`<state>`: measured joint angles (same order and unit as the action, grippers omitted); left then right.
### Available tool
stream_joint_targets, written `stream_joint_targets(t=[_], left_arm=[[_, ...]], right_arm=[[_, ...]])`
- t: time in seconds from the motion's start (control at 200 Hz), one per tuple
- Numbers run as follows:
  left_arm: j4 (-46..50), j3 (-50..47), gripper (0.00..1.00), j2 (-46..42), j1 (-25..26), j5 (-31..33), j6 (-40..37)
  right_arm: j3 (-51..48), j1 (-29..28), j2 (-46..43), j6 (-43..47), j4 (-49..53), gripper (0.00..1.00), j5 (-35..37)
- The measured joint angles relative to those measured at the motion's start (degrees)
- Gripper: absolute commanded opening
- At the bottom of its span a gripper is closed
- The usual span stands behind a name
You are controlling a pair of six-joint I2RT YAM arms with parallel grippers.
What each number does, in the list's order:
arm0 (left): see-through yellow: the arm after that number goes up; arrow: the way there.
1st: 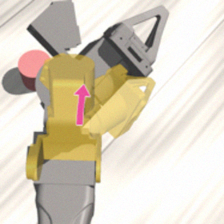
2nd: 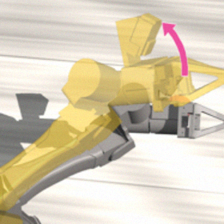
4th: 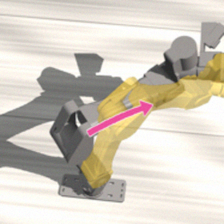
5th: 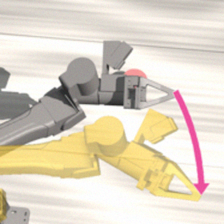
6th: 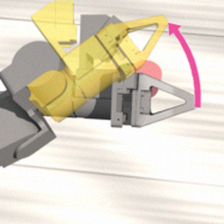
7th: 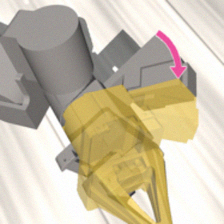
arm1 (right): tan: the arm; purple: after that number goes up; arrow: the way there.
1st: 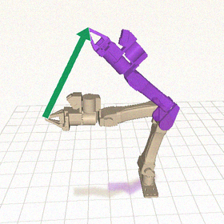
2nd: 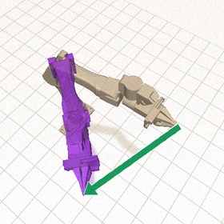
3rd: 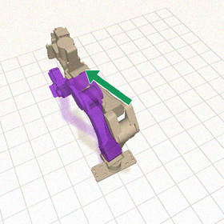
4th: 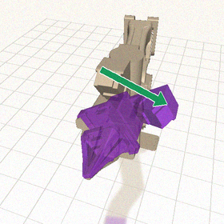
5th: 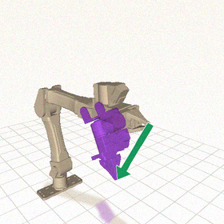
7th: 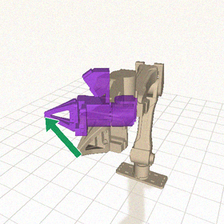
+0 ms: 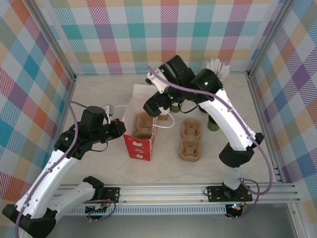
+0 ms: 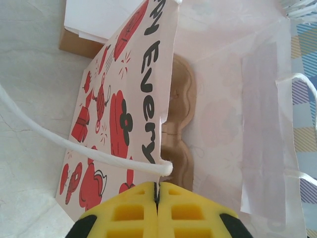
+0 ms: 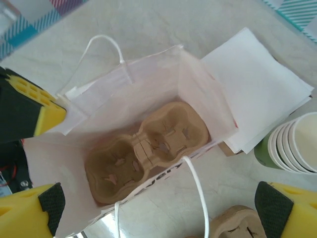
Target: Pack the takeout coffee
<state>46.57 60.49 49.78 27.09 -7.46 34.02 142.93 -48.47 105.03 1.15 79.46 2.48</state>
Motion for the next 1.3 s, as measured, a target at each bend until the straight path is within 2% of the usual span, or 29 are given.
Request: stream_joint_targets(t=[0.15, 0.315, 0.56, 0.79, 1.025, 1.135, 1.3], left_arm=[[0.0, -0.4, 0.0, -0.6, 0.0, 1.0, 1.2], [-0.2, -1.9, 0.0, -2.7, 0.0, 3.1, 3.9], [-1.7, -4.2, 0.0, -5.7, 0.7, 7.5, 9.1], [-3.6, -4.9, 0.0, -5.6, 3.5, 11.2, 12.8], [-4.5, -4.1, 0.4, -3.2, 6.1, 13.2, 13.2], [-1.9, -1.8, 0.49, -2.7, 6.3, 14.2, 12.7], [4.9, 4.2, 0.57, -3.0, 6.3, 15.8, 11.1]], right_arm=[[-2.9, 3.7, -5.0, -3.6, -1.2, 1.0, 0.0], [-11.8, 9.8, -12.7, -7.3, -3.1, 1.0, -0.1], [-28.4, 23.6, -23.1, -11.1, -5.4, 1.0, -0.4], [-43.1, 36.3, -29.6, -13.0, -8.1, 1.0, -3.6], [-55.1, 38.8, -30.8, -12.9, -10.7, 1.0, -6.6], [-57.9, 38.8, -30.8, -12.8, -11.0, 1.0, -7.6], [-60.4, 38.8, -30.8, -12.7, -11.6, 1.0, -8.0]])
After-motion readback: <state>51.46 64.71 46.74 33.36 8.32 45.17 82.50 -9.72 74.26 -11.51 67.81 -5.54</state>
